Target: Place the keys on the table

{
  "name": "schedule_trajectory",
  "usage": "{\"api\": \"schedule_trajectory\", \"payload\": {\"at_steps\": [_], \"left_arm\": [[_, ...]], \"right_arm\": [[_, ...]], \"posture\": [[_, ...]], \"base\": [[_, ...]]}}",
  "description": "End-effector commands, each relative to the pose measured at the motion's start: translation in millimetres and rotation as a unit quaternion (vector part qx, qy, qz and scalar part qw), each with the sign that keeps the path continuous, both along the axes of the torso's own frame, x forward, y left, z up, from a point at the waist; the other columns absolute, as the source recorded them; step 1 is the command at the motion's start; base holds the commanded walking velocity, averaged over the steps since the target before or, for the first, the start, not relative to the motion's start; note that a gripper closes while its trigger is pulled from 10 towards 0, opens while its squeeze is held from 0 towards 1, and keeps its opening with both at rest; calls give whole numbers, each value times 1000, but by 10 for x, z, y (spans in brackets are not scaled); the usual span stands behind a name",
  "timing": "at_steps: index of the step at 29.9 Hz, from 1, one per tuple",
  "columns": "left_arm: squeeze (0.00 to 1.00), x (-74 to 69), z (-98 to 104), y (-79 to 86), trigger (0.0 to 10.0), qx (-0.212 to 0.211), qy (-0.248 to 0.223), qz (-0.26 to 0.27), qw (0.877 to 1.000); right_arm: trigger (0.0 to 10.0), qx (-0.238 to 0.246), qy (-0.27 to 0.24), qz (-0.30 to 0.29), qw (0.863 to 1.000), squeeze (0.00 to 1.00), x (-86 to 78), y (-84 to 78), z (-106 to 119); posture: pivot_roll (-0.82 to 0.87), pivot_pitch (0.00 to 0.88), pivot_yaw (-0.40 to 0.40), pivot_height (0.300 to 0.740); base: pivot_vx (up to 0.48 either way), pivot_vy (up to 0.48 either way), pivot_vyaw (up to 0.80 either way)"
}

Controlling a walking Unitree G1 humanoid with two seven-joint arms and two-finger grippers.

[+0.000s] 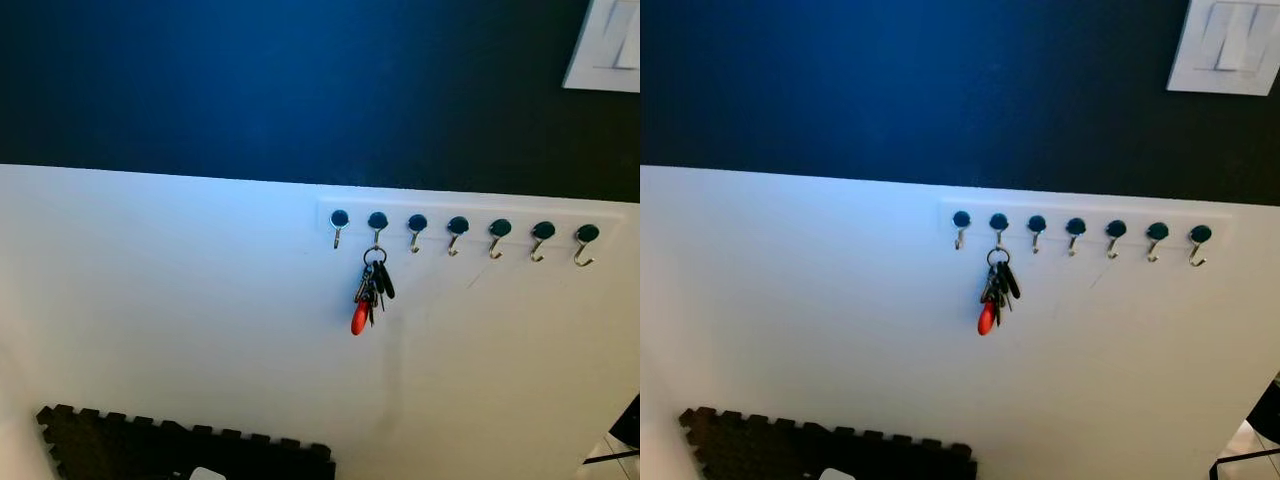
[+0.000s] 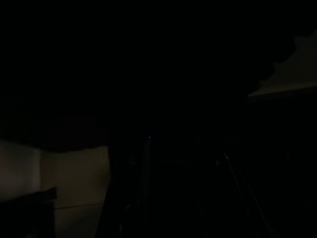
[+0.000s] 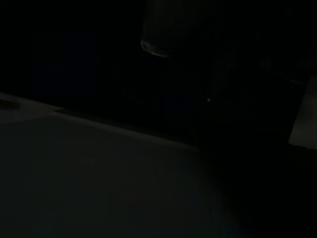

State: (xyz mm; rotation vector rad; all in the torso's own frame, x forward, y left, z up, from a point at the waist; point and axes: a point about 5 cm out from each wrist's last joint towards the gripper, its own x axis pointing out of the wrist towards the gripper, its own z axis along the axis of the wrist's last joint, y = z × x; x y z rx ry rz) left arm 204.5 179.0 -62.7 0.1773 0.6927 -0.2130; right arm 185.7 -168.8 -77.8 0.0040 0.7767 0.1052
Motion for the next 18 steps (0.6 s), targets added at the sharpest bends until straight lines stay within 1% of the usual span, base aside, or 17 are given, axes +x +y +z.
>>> {"api": "schedule_trajectory", "payload": {"at_steps": [1,3,18], "left_arm": [[0,-9,-2,8,10000,-1,0,-3,1000],[0,-10,-5,14,10000,-6,1,9,1000],[0,-10,2,14,10000,-4,-2,5,1000]], "right_arm": [[10000,-4,2,-5,1000,0,-19,-43,-5],[10000,-4,2,-6,1000,0,-20,-43,-6],[10000,-3,3,-5,1000,0,-25,-38,-9]], "posture": [[78,18,20,740],[78,18,20,740],[77,19,21,740]], "base": [[0,-244,0],[0,0,0],[0,0,0]]}}
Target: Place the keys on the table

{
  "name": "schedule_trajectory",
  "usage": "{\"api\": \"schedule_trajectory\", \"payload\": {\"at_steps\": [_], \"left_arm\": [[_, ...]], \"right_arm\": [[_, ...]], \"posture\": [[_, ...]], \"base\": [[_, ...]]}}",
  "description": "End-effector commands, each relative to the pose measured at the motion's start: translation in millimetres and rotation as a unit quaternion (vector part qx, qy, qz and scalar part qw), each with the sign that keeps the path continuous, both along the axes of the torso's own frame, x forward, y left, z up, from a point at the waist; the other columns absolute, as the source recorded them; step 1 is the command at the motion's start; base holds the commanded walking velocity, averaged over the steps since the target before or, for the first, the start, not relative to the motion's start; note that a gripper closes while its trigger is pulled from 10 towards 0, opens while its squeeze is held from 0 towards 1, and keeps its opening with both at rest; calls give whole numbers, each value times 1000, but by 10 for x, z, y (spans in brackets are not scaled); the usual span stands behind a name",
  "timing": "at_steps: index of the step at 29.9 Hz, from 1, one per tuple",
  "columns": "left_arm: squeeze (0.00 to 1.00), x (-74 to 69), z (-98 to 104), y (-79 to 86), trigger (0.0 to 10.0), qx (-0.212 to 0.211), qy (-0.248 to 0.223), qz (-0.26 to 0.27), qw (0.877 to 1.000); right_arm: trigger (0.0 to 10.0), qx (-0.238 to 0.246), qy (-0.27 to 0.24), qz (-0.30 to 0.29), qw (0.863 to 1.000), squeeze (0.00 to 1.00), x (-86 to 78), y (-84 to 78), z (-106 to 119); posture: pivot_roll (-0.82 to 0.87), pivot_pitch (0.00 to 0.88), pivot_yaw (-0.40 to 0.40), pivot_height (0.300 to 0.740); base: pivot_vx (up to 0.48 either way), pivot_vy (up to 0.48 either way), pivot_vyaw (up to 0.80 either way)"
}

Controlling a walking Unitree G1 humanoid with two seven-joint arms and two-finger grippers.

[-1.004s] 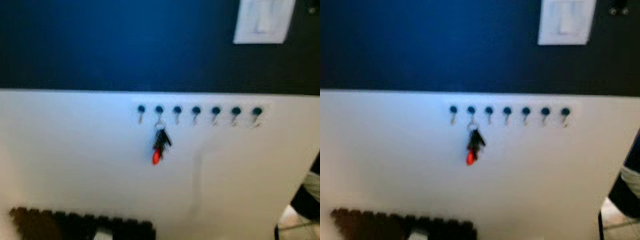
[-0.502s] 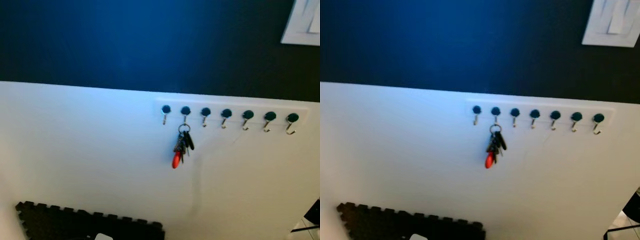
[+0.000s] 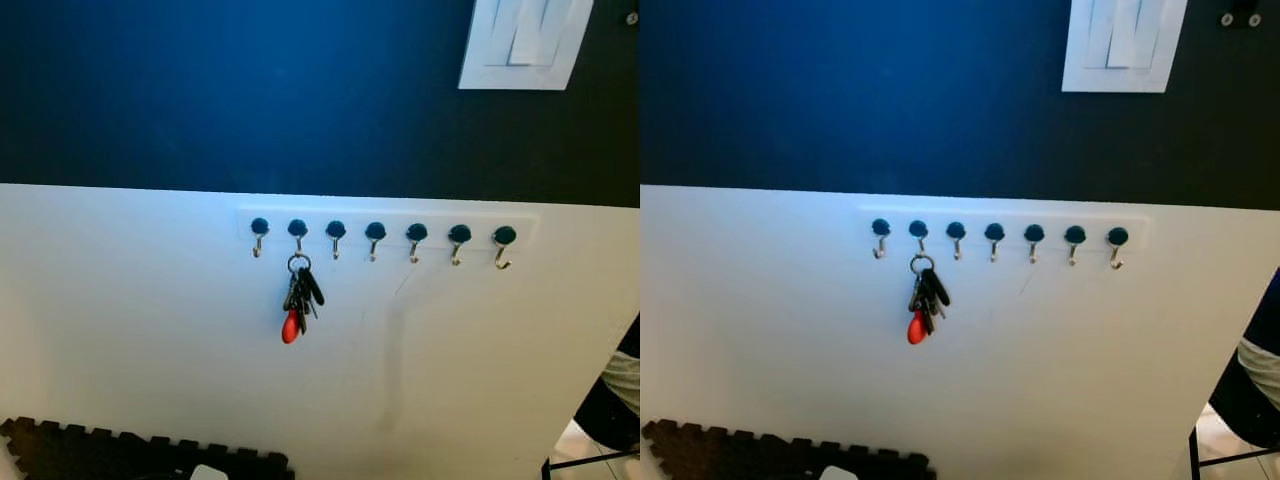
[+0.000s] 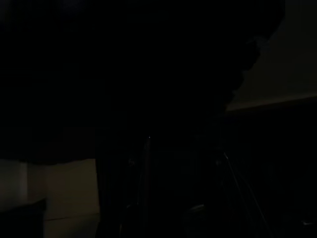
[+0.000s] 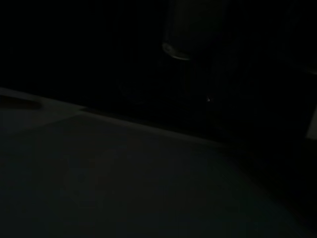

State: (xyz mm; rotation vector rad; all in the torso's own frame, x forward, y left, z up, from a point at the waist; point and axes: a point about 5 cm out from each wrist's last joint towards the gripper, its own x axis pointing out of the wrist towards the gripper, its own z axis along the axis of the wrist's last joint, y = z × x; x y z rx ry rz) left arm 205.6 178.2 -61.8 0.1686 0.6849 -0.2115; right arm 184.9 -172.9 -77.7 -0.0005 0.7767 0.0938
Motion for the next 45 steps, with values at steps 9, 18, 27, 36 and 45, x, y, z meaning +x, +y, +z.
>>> {"api": "schedule_trajectory", "payload": {"at_steps": [9,18,27,36,45], "left_arm": [[0,-6,1,12,10000,-9,2,6,1000],[0,187,242,-29,10000,-37,-94,-22,995],[0,233,995,-178,10000,-158,-311,-103,931],[0,216,1491,-322,10000,-166,-393,-156,891],[0,332,1865,-469,10000,-169,-465,-139,858]], "right_arm": [[10000,-3,3,-8,1000,0,-35,-12,-16],[10000,-7,-6,-13,1000,0,-38,-50,-6],[10000,-3,-195,5,981,0,282,-158,388],[10000,23,-368,121,922,0,452,119,880],[10000,45,-476,143,866,0,566,342,1320]], "posture": [[72,20,25,740],[71,25,26,740],[71,33,23,740],[49,39,25,740],[45,34,15,740]], "base": [[0,0,0],[0,0,0],[0,0,0],[0,0,0],[0,0,0]]}}
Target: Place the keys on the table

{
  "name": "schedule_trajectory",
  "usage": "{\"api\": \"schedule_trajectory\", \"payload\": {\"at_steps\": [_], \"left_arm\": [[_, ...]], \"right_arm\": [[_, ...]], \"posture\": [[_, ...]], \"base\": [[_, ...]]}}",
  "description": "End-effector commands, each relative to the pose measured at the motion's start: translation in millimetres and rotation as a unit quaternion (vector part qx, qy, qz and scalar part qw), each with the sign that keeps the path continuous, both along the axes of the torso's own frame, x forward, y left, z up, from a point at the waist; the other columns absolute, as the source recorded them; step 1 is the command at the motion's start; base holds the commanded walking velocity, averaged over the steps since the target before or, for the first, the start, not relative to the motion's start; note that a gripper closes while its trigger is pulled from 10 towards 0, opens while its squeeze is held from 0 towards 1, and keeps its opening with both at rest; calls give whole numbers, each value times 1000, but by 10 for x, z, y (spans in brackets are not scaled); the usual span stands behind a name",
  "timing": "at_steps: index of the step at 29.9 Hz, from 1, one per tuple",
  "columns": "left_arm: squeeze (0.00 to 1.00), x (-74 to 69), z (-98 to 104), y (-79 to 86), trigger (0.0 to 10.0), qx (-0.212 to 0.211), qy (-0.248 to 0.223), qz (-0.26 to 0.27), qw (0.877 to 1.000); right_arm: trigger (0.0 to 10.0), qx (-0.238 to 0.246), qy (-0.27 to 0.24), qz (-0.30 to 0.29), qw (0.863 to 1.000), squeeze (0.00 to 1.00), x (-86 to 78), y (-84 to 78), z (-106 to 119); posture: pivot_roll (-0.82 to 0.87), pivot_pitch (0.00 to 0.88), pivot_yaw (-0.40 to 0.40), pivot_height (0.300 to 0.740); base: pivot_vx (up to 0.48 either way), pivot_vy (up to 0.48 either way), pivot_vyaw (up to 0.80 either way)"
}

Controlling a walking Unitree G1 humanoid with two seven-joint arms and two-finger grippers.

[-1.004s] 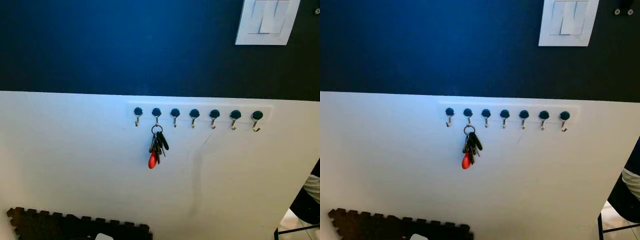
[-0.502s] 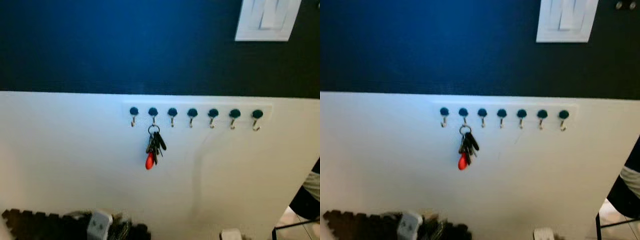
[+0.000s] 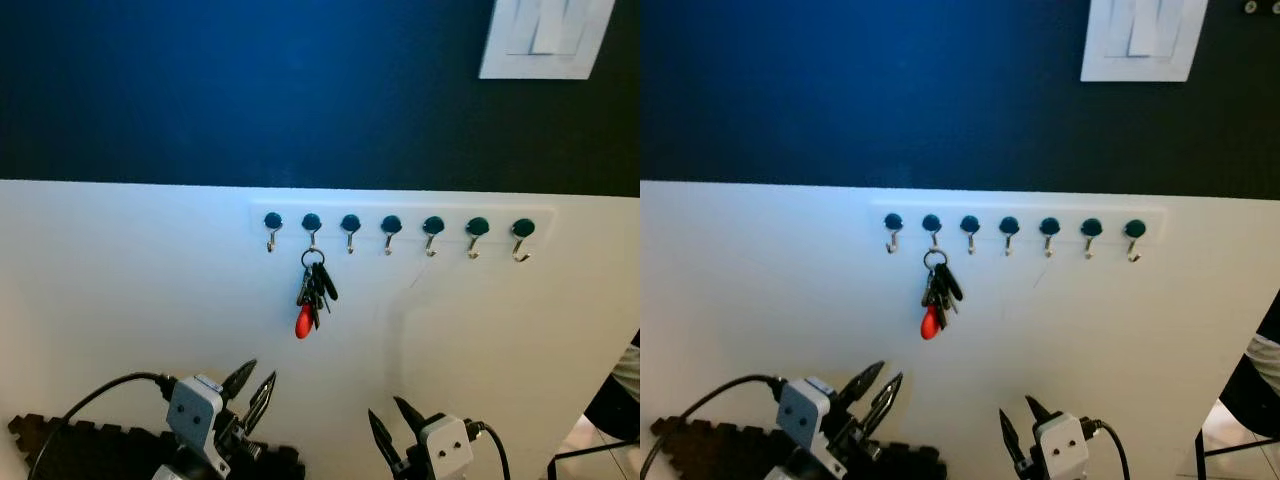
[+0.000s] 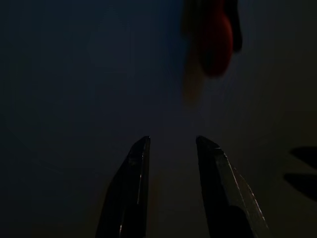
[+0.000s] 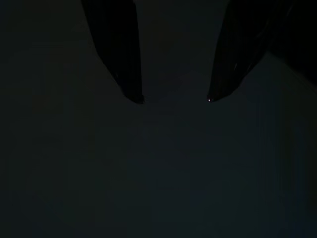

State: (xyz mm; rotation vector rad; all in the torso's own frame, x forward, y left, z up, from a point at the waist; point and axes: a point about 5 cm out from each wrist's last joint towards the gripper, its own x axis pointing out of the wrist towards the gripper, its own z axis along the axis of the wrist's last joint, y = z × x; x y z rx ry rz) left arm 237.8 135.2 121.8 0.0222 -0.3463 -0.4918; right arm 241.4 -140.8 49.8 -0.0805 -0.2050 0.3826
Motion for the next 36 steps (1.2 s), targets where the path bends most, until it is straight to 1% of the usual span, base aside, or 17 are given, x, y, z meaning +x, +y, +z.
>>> {"api": "schedule_trajectory", "payload": {"at_steps": [1,2,3,6,8,10,14,17,19,20,22,24,25,26,28,36], "left_arm": [[0,10,29,-39,10000,-5,-4,5,1000],[0,45,104,-31,10000,-11,-18,25,999],[0,63,138,-28,10000,-16,-23,32,999],[0,98,230,-48,10000,-32,-32,32,998],[0,111,291,-88,10000,-42,-32,16,998],[0,112,308,-102,10000,-43,-32,10,999],[0,72,389,-194,10000,-48,-29,-46,997],[0,59,414,-211,10000,-49,-30,-58,997],[0,65,496,-227,10000,-49,-40,-68,996],[0,65,496,-227,10000,-49,-40,-68,996],[0,97,579,-220,10000,-55,-50,-64,995],[0,115,618,-215,10000,-61,-55,-60,995],[0,115,618,-215,10000,-61,-55,-60,995],[0,144,695,-239,10000,-59,-64,-67,994],[0,162,728,-261,10000,-53,-68,-70,994],[0,225,741,-252,10000,-43,-72,-55,995]], "right_arm": [[10000,8,-11,1,1000,0,0,22,44],[10000,17,-29,7,999,0,10,53,136],[10000,20,-35,9,999,0,14,62,171],[10000,24,-45,13,999,0,19,78,232],[10000,26,-49,17,998,0,15,90,262],[10000,26,-49,19,998,0,11,94,271],[10000,26,-48,24,998,0,5,103,283],[10000,26,-48,25,998,0,2,103,284],[10000,26,-45,28,998,0,-8,104,289],[10000,26,-45,28,998,0,-8,104,289],[10000,27,-43,30,998,0,-14,107,296],[10000,27,-42,31,998,0,-15,110,298],[10000,27,-42,31,998,0,-15,110,298],[10000,27,-39,33,998,0,-17,119,304],[10000,26,-39,35,998,0,-15,124,308],[10000,29,-42,35,998,0,-3,143,346]], "posture": [[45,34,15,740],[42,32,15,740],[42,31,14,740],[41,31,13,740],[42,31,11,740],[42,31,11,740],[47,34,5,740],[50,37,2,740],[54,39,0,740],[54,39,0,740],[54,40,0,740],[54,40,0,740],[54,40,0,740],[54,41,0,740],[54,39,3,740],[51,37,6,740]], "base": [[0,0,0],[0,0,0],[0,0,0],[0,0,0],[0,0,0],[0,0,0],[0,0,0],[0,0,0],[0,0,0],[0,0,0],[0,0,0],[0,0,0],[0,0,0],[0,0,0],[0,0,0],[0,0,0]]}}
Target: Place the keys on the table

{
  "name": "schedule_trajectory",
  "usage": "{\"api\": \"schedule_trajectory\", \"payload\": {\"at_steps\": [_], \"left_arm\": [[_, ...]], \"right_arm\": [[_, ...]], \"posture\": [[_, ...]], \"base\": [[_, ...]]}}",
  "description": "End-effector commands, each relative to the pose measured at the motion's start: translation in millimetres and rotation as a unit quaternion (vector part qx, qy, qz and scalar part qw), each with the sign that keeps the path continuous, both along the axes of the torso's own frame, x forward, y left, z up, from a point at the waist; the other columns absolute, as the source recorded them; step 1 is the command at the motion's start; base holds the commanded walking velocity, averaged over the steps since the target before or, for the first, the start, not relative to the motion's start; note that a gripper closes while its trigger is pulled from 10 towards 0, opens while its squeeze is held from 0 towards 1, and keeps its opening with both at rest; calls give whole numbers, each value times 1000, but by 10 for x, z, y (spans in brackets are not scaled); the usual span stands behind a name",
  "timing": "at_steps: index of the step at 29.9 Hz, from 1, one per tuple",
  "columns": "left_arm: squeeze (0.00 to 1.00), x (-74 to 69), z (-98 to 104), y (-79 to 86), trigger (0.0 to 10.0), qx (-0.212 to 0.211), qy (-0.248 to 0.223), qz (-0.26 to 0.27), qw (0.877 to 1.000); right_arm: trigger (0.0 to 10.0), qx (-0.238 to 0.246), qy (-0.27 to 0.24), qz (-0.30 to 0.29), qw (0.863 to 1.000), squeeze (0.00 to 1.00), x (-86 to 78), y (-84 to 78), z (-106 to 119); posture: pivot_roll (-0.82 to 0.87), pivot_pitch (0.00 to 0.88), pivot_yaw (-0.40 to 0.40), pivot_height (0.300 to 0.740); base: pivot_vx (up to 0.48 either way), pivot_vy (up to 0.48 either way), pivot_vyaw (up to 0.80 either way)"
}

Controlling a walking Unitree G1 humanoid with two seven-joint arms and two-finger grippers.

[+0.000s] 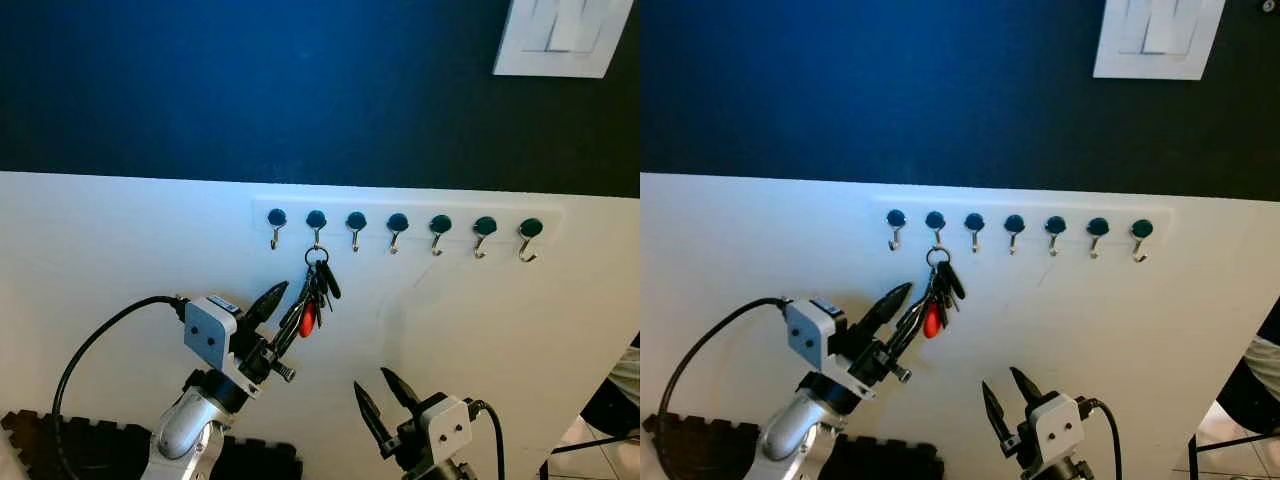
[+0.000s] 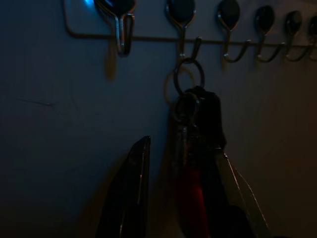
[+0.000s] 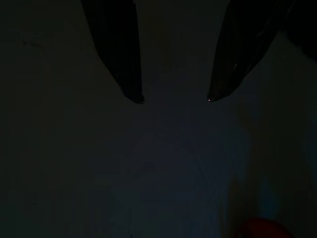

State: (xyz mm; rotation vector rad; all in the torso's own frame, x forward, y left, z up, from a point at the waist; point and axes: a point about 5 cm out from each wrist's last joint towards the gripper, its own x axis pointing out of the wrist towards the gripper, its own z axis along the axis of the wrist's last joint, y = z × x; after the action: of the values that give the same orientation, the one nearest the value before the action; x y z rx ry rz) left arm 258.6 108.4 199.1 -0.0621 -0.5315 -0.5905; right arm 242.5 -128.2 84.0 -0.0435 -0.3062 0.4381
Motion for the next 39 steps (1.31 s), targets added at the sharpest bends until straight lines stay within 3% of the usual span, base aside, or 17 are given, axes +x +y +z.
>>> {"api": "schedule_trajectory", "payload": {"at_steps": [1,3,4,5,6,7,11,12,13,14,15,16,28,39], "left_arm": [[0,22,-30,12,10000,9,7,4,1000],[8,31,-5,-11,10000,8,6,-2,1000],[149,30,1,-17,10000,7,6,-4,1000],[455,29,4,-21,10000,7,6,-6,1000],[455,29,4,-21,10000,7,6,-6,1000],[1000,24,9,-27,10000,6,7,-9,1000],[1000,19,21,-41,10000,7,7,-12,1000],[816,21,28,-48,10000,8,6,-12,1000],[816,22,32,-52,10000,8,6,-12,1000],[212,25,41,-59,10000,8,5,-13,1000],[31,29,50,-65,10000,8,4,-13,1000],[0,34,58,-71,10000,7,4,-14,1000],[0,31,134,-237,10000,-8,7,-53,999],[0,101,141,-285,10000,9,6,-39,999]], "right_arm": [[10000,5,3,3,1000,0,-13,20,8],[10000,5,3,5,1000,0,-11,28,15],[10000,5,3,5,1000,0,-10,30,17],[10000,5,3,6,1000,0,-10,31,18],[10000,5,3,6,1000,0,-10,31,18],[10000,5,4,6,1000,0,-10,33,19],[10000,4,4,7,1000,0,-10,35,22],[10000,4,5,7,1000,0,-9,36,24],[10000,4,5,7,1000,0,-9,36,25],[10000,4,5,7,1000,0,-9,36,27],[10000,4,5,7,1000,0,-8,37,28],[10000,4,5,7,1000,0,-8,37,29],[10000,6,3,7,1000,0,-9,50,50],[10000,5,1,7,1000,0,4,58,66]], "posture": [[51,37,6,740],[51,37,6,740],[51,37,6,740],[51,37,6,740],[51,37,6,740],[51,37,6,740],[52,37,6,740],[53,38,5,740],[53,38,5,740],[53,38,5,740],[53,38,6,740],[53,38,6,740],[53,37,9,740],[52,36,12,740]], "base": [[0,0,0],[0,0,0],[0,0,0],[0,0,0],[0,0,0],[0,0,0],[0,0,0],[0,0,0],[0,0,0],[0,0,0],[0,0,0],[0,0,0],[0,0,0],[0,0,0]]}}
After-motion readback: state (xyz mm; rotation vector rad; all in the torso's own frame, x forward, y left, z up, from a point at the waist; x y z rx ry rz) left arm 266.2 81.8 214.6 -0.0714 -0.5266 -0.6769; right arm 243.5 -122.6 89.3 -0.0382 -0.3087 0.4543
